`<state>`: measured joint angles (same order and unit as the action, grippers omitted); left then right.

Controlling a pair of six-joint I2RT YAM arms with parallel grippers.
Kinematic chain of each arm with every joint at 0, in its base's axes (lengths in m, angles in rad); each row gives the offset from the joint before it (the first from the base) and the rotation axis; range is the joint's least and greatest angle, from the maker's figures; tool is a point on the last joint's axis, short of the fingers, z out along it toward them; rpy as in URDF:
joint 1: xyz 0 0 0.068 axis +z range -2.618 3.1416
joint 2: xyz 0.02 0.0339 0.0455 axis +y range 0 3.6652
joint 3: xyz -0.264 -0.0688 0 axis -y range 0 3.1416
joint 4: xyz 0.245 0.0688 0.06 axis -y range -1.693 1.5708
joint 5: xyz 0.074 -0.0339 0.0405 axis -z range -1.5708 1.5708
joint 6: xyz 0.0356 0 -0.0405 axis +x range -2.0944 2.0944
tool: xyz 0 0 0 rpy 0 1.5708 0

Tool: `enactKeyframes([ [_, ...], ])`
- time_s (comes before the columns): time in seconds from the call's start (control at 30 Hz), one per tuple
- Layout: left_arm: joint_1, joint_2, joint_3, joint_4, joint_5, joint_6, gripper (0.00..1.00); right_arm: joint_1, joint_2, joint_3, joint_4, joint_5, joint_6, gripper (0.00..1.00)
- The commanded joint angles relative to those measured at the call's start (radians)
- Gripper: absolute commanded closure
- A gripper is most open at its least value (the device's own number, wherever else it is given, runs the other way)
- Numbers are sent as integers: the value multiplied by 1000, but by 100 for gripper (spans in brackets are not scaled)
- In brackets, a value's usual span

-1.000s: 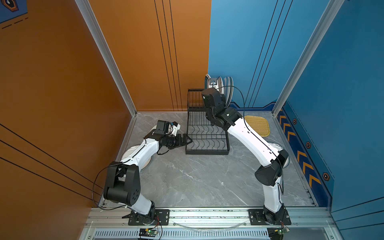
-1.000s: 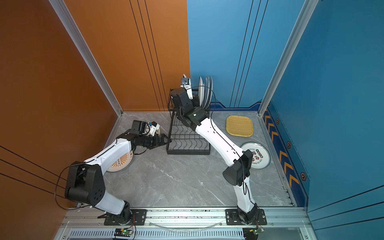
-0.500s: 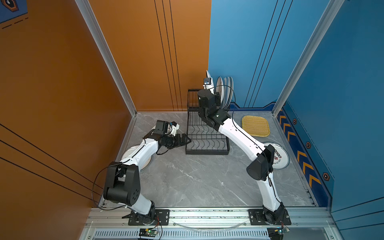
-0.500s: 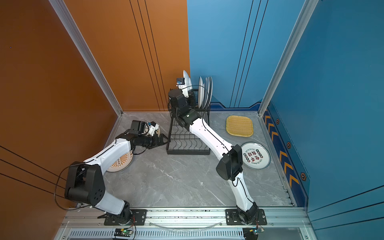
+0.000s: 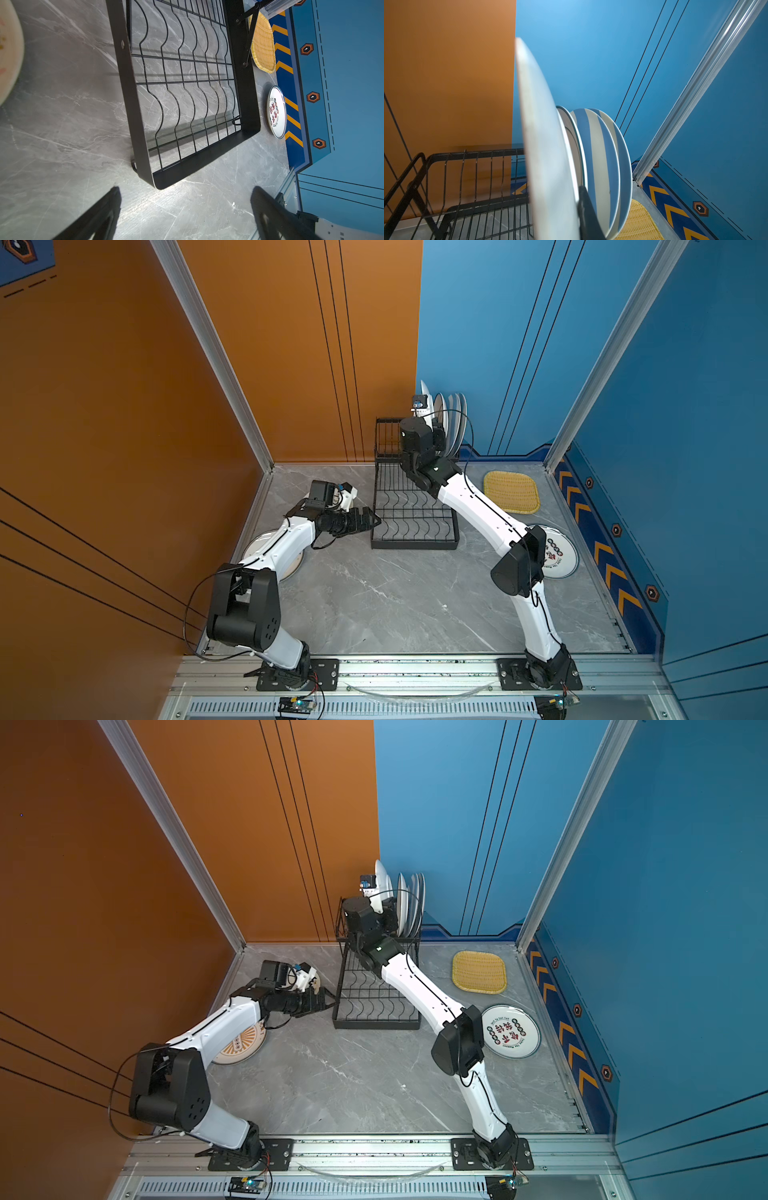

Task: Load plates into a dish rack
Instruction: Place the plate on the dish rack.

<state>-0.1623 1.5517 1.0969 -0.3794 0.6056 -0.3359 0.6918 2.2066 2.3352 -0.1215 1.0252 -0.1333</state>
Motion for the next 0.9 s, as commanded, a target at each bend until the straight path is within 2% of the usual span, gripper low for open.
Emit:
enactKeyframes([
  [0.0,12,14,4,-19,4,23,2,-33,20,51,3,1,42,100],
  [0.87,12,13,-4,-9,-5,14,2,-81,102,85,-136,-87,187,100],
])
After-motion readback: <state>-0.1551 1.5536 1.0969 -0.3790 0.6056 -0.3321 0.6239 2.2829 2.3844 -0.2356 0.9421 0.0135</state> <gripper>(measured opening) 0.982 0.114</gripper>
